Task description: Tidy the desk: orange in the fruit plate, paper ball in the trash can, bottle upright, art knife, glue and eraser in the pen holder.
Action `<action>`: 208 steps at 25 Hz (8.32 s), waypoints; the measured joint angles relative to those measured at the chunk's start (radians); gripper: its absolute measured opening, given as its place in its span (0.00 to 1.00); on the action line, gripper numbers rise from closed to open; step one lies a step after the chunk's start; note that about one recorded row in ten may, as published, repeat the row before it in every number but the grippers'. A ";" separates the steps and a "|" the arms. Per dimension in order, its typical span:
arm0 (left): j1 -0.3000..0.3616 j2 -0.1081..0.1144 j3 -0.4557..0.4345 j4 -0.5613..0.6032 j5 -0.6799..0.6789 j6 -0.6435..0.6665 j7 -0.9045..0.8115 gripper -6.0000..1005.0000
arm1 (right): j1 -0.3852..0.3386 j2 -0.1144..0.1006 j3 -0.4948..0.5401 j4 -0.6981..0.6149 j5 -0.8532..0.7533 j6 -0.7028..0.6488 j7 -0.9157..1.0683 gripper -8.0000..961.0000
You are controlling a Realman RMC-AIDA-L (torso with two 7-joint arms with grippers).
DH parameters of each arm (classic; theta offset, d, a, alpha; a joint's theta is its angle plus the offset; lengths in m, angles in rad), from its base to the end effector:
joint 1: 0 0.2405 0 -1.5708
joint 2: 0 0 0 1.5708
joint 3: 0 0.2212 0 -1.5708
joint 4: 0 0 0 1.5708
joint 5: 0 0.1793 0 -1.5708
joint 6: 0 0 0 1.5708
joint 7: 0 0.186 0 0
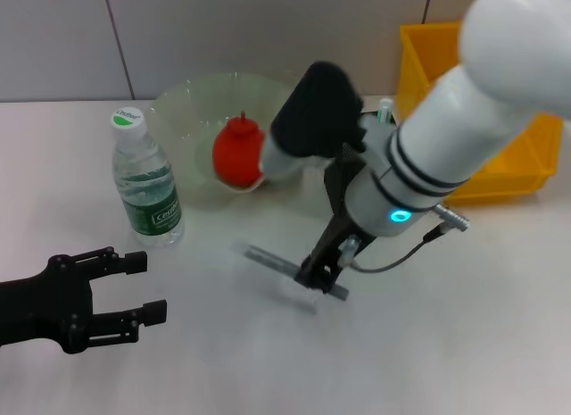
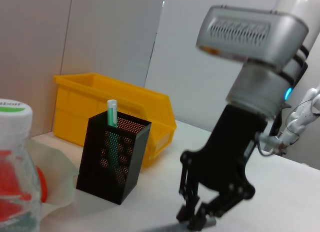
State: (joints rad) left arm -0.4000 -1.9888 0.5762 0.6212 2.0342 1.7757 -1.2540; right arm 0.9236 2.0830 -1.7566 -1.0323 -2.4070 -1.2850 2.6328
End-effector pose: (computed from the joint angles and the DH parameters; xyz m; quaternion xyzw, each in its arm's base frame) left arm -0.2382 0.2585 0.0160 -0.9357 -0.2059 -0.2601 0.1201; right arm 0.1115 0.3244 -0.1054 -0.9563 0.1906 -0.1911 0.1127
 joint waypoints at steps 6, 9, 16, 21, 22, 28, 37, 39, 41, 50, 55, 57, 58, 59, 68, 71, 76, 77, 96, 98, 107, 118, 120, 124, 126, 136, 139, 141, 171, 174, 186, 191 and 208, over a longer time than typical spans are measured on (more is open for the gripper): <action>0.003 0.004 -0.001 0.000 0.000 0.000 0.004 0.81 | -0.260 0.000 0.141 -0.269 0.114 0.046 -0.202 0.14; 0.004 0.005 -0.001 0.001 0.000 0.000 0.008 0.81 | -0.377 0.000 0.191 -0.344 0.259 0.091 -0.324 0.13; 0.007 0.003 -0.001 0.004 -0.002 0.011 0.014 0.81 | -0.519 -0.002 0.365 -0.284 0.654 0.124 -0.577 0.04; 0.007 -0.003 0.006 0.004 0.004 0.018 0.048 0.81 | -0.470 -0.006 0.450 -0.186 0.679 0.057 -0.611 0.04; 0.007 -0.003 0.006 0.004 0.004 0.018 0.048 0.81 | -0.440 -0.007 0.458 -0.158 0.664 0.037 -0.618 0.05; 0.006 0.004 -0.005 0.003 -0.003 0.050 0.038 0.81 | -0.305 -0.012 0.458 -0.088 0.606 -0.047 -0.602 0.05; 0.006 0.005 -0.044 0.003 -0.014 0.055 0.041 0.81 | -0.091 0.001 0.319 0.041 0.355 0.020 -0.451 0.36; 0.006 0.005 -0.044 0.003 -0.014 0.055 0.041 0.81 | -0.052 0.001 0.273 0.098 0.321 0.076 -0.427 0.42; 0.006 0.005 -0.044 0.003 -0.014 0.055 0.041 0.81 | -0.012 0.001 0.238 0.161 0.297 0.122 -0.408 0.46; 0.016 -0.006 -0.050 -0.004 -0.015 0.054 0.041 0.81 | 0.062 0.007 0.097 0.290 0.285 0.243 -0.345 0.47; 0.022 -0.010 -0.050 -0.006 -0.015 0.052 0.040 0.81 | 0.059 0.009 0.002 0.296 0.288 0.289 -0.307 0.47; 0.024 -0.012 -0.050 -0.006 -0.014 0.050 0.040 0.81 | 0.059 0.009 -0.035 0.299 0.288 0.305 -0.290 0.47; 0.025 -0.015 -0.050 -0.006 -0.014 0.049 0.041 0.81 | 0.059 0.009 -0.035 0.299 0.288 0.305 -0.290 0.47; 0.025 -0.016 -0.050 -0.006 -0.014 0.049 0.041 0.81 | 0.059 0.009 -0.047 0.301 0.288 0.307 -0.284 0.47; 0.030 -0.016 -0.050 -0.006 -0.014 0.047 0.036 0.81 | 0.054 0.009 -0.115 0.305 0.295 0.346 -0.245 0.43; 0.030 -0.016 -0.050 -0.006 -0.014 0.046 0.035 0.81 | 0.054 0.009 -0.143 0.306 0.298 0.366 -0.225 0.41; 0.029 -0.016 -0.050 -0.005 -0.009 0.045 0.035 0.81 | 0.054 0.009 -0.164 0.307 0.298 0.382 -0.206 0.38; 0.029 -0.016 -0.049 -0.005 -0.008 0.045 0.035 0.81 | 0.054 0.009 -0.165 0.307 0.298 0.383 -0.205 0.37; 0.029 -0.016 -0.047 0.001 -0.008 0.050 0.036 0.81 | 0.061 0.009 -0.178 0.327 0.299 0.386 -0.178 0.26; 0.028 -0.016 -0.047 0.001 -0.008 0.050 0.036 0.81 | 0.060 0.009 -0.178 0.327 0.300 0.386 -0.177 0.25; 0.024 -0.011 -0.048 0.002 -0.008 0.053 0.035 0.81 | 0.063 0.009 -0.175 0.322 0.300 0.377 -0.176 0.20; 0.020 -0.010 -0.047 0.002 -0.013 0.053 0.034 0.81 | -0.047 -0.003 -0.071 0.108 0.289 0.303 -0.194 0.15; 0.019 -0.010 -0.049 0.002 -0.014 0.055 0.034 0.81 | -0.094 -0.003 -0.022 0.042 0.289 0.279 -0.231 0.15; 0.016 -0.014 -0.051 0.003 -0.016 0.049 0.036 0.81 | -0.206 0.000 0.079 -0.088 0.331 0.263 -0.340 0.14; 0.015 -0.015 -0.052 0.003 -0.016 0.046 0.036 0.81 | -0.239 0.000 0.102 -0.117 0.360 0.264 -0.374 0.14; 0.002 -0.013 -0.057 0.003 -0.022 0.043 0.034 0.81 | -0.415 -0.003 0.333 -0.177 0.774 0.250 -0.683 0.14; 0.001 -0.012 -0.071 0.003 -0.027 0.044 0.034 0.81 | -0.419 -0.003 0.409 -0.131 0.836 0.243 -0.738 0.14; 0.001 -0.012 -0.075 0.003 -0.029 0.046 0.039 0.81 | -0.419 -0.003 0.449 -0.094 0.872 0.242 -0.786 0.14; 0.030 -0.029 -0.072 0.003 -0.028 0.054 0.060 0.81 | -0.344 -0.006 0.650 0.350 1.032 0.256 -1.329 0.13; 0.031 -0.029 -0.072 0.003 -0.028 0.055 0.061 0.81 | -0.342 -0.006 0.653 0.354 1.034 0.256 -1.338 0.13; 0.034 -0.029 -0.072 0.003 -0.028 0.057 0.061 0.81 | -0.303 -0.004 0.667 0.371 1.034 0.322 -1.352 0.13; 0.035 -0.031 -0.069 0.000 -0.028 0.057 0.072 0.81 | -0.268 -0.003 0.664 0.421 1.031 0.351 -1.363 0.13; 0.037 -0.031 -0.071 0.001 -0.028 0.059 0.074 0.81 | -0.262 -0.001 0.633 0.436 1.029 0.402 -1.376 0.16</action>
State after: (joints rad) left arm -0.3634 -2.0202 0.5052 0.6227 2.0064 1.8347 -1.1795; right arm 0.6616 2.0815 -1.1239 -0.5962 -1.3780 -0.8835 1.2563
